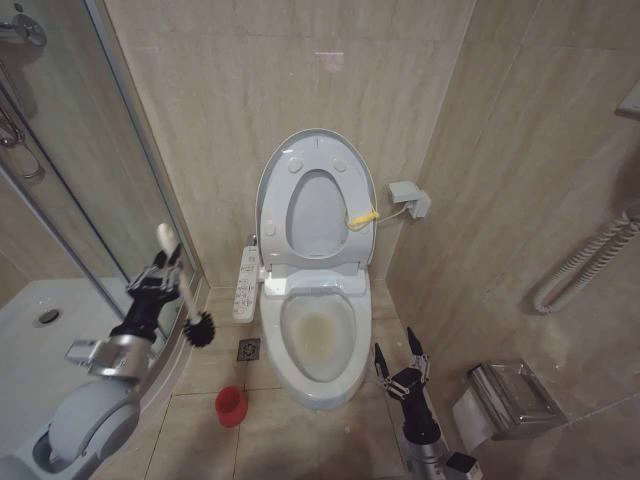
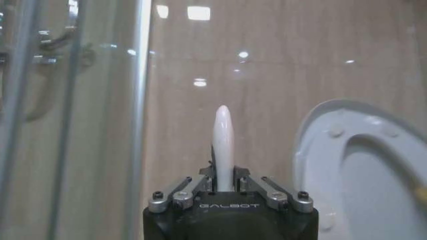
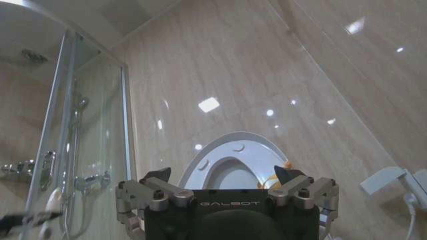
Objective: Open the toilet lid, clean the toilet bowl with a toilet brush, close the toilet lid, and flush.
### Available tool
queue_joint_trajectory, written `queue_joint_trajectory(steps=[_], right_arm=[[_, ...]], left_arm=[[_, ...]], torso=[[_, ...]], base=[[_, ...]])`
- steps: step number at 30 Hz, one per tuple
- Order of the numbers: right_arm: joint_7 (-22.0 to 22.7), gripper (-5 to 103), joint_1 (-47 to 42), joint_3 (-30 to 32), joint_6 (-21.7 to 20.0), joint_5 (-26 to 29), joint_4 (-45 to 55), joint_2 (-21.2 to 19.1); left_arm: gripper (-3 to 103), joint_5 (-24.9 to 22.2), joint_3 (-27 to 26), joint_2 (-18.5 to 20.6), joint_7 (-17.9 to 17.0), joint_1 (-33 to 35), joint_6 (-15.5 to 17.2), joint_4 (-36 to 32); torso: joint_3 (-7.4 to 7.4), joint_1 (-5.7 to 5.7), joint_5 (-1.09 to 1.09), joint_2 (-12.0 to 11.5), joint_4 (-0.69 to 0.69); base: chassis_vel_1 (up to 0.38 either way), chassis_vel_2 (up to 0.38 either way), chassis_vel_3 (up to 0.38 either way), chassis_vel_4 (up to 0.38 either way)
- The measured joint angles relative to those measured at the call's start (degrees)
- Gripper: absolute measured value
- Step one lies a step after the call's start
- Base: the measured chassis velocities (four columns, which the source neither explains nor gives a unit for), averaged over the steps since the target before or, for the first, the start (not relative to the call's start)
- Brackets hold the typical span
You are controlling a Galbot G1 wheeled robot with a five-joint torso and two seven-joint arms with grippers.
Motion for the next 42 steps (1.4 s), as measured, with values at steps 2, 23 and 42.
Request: queue_joint_trajectory(steps=[2,23,42], right_arm=[[0.0,100,0.0,-0.2,0.1,-0.1,-0.1,0.1],[0.0,100,1.1,-1.2,0.3,-0.2,-2.8,-1.0],[-0.8,100,1.2,-1.0,0.6,2.6,-4.2,-3.6]], left_arm=[[18,1.3,-0.5,-1.8,1.1,0.7,-1.8,1.5],[18,-0.7,8.3,-16.1,29.1,-6.4,-29.6,40.0],[18,2.6,8.7,-25.4,34.2,-12.9,-29.8,54.0]], torso=[[0.0,0.0,-0.01,0.0,0.0],[0.0,0.0,0.0,0.0,-0.02],[0.0,0.0,0.0,0.0,-0.01]], base=[[0.0,0.0,0.0,0.0],[0.0,0.0,0.0,0.0],[0.0,0.0,0.0,0.0]])
